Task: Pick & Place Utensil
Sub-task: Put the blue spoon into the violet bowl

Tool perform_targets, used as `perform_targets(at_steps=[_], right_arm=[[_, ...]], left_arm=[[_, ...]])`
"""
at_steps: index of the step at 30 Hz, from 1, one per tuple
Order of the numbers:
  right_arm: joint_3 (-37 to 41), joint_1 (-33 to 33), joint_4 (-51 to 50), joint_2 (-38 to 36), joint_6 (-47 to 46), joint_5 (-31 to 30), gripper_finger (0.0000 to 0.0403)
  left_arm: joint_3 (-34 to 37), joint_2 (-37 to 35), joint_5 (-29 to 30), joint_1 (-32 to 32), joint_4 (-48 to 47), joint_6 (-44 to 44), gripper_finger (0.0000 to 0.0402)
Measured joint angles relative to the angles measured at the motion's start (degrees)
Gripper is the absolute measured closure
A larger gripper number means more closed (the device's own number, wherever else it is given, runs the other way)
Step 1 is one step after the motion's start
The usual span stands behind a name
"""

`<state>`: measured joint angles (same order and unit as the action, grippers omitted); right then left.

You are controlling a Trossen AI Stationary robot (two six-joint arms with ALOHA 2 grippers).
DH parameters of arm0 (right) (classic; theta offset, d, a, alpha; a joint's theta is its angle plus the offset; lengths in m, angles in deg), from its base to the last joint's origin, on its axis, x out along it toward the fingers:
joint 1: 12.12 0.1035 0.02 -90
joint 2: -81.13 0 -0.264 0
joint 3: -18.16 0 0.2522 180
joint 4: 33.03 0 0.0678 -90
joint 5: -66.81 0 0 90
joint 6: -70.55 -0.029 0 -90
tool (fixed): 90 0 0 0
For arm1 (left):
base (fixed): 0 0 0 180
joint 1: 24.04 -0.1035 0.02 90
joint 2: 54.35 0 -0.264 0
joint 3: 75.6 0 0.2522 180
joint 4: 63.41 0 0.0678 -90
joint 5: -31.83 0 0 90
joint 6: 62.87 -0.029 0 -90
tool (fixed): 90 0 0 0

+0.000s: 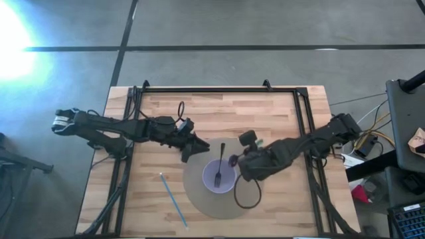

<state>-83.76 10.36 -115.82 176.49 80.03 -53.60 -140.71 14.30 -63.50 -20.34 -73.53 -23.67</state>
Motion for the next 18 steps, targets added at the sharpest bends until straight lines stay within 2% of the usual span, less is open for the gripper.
perform_targets(at_steps=[8,18], right_arm=[[-0.4,-1.9,0.5,0.8,9.8,-10.2,0.0391],[-0.6,-3.1,2.6,3.5,23.2,-22.4,0.0391]], left_arm=[[0.0,0.0,4.7,-1.5,0.1,-2.3,0.0301],[0.0,0.2,5.7,-3.1,0.3,-7.0,0.0300]])
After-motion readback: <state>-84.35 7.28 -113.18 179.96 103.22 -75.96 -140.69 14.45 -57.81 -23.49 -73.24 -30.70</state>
